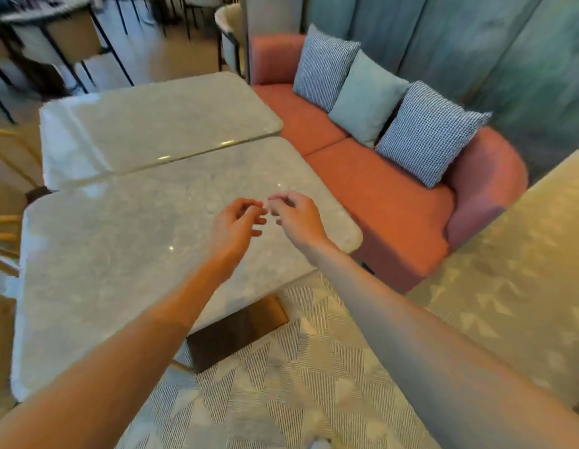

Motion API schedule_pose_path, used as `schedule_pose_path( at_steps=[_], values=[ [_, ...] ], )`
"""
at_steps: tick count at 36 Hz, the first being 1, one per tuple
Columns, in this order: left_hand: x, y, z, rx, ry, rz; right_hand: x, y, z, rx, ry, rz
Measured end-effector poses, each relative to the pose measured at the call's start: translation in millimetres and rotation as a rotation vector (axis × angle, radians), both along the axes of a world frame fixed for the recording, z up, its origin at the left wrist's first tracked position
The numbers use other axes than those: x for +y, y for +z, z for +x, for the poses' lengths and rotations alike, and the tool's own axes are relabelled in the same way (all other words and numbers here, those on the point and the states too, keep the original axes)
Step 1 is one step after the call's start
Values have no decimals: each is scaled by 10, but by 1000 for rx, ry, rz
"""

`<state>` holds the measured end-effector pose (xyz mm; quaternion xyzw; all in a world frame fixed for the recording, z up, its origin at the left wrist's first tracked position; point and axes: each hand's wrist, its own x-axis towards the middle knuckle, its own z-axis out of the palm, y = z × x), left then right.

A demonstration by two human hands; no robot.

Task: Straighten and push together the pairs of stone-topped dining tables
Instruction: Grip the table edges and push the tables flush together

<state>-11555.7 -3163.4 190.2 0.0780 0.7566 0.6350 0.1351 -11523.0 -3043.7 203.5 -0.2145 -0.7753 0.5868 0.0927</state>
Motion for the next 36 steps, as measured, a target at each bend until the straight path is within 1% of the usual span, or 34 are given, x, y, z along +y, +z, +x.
schedule_pose_path(
  at_steps=[3,7,11,15,21,27,32,36],
  values=[
    [511,291,-33,24,50,111,557,258,7,57,-35,-88],
    [1023,563,-81,21,134,237,1129,496,-94,107,-17,-163],
    [1372,616,-253,37,169,251,1584,549,-345,135,22,-194],
    [1705,453,-631,46,223,229,1974,422,-756,103,113,-178],
    [2166,119,-1368,78,295,244,2305,163,-1498,50,232,-140],
    [2611,-160,-2061,-7,440,259,2608,-59,-2332,-71,356,-118],
    [2590,-273,-2348,-35,587,248,2559,-108,-2946,-120,458,-179],
    [2397,-347,-2535,-11,724,247,2359,-196,-3323,-166,633,-145]
  ],
)
